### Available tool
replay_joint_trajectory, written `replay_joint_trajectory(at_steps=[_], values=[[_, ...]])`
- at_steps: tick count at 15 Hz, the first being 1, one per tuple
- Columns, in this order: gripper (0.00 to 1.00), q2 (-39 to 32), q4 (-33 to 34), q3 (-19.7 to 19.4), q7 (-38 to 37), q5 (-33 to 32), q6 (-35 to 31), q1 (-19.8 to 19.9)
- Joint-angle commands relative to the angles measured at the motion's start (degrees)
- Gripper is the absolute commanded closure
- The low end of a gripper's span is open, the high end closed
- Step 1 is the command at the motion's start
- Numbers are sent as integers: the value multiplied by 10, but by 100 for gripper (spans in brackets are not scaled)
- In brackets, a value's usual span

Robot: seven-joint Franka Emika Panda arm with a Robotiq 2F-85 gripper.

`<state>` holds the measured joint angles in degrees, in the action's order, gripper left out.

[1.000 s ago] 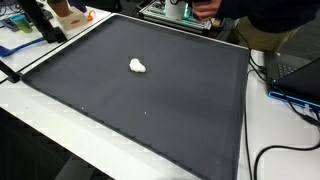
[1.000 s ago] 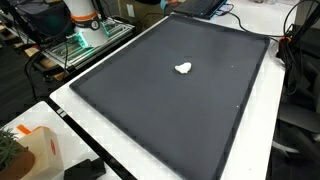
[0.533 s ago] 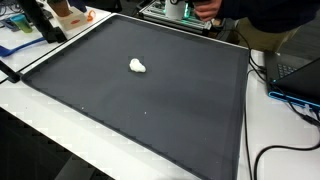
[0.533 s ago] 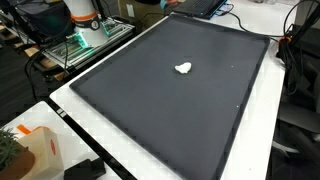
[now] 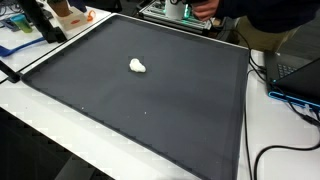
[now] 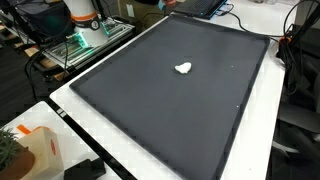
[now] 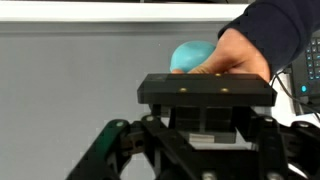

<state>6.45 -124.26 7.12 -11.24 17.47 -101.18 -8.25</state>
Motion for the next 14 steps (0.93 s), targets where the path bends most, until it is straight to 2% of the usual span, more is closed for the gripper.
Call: replay_joint_trajectory(at_steps=[1,2,9,10,11,13,14], values=[[61,-3,8,2,-9,2,14,5],[64,-3,8,2,-10,2,13,5],[64,-2,10,1,-11,6,12,7],[34,-2,11,0,-10,7,14,7],[62,-3,12,0,-9,7,15,7],[59,-4,12,0,-10,6,15,7],[66,-3,12,1,-12,4,14,6]])
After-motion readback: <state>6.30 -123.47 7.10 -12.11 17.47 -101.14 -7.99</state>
